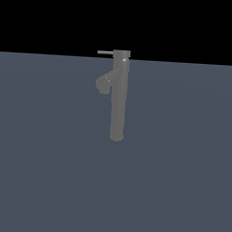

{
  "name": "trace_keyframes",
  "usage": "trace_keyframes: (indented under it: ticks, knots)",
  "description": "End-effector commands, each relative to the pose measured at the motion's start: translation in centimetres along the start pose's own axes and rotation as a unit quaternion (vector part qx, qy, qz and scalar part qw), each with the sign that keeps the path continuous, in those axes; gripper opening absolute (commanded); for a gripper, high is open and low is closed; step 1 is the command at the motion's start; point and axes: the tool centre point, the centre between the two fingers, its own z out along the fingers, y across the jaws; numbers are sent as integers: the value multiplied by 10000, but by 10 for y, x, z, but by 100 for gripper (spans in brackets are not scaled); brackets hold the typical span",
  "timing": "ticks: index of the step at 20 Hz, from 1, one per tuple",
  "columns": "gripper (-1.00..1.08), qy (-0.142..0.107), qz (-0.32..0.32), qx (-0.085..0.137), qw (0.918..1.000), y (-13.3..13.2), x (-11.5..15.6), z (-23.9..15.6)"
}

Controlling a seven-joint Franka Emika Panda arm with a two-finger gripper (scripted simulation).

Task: Turn on the faucet by rotating a designated handle.

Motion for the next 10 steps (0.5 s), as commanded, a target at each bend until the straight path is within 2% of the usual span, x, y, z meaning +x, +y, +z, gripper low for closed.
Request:
trace_keyframes:
  ticks: [1, 10]
  knots:
    - [-100, 0, 0, 0, 10000, 0, 0, 0]
    - [-100, -5, 58, 16, 10000, -4, 18, 13]
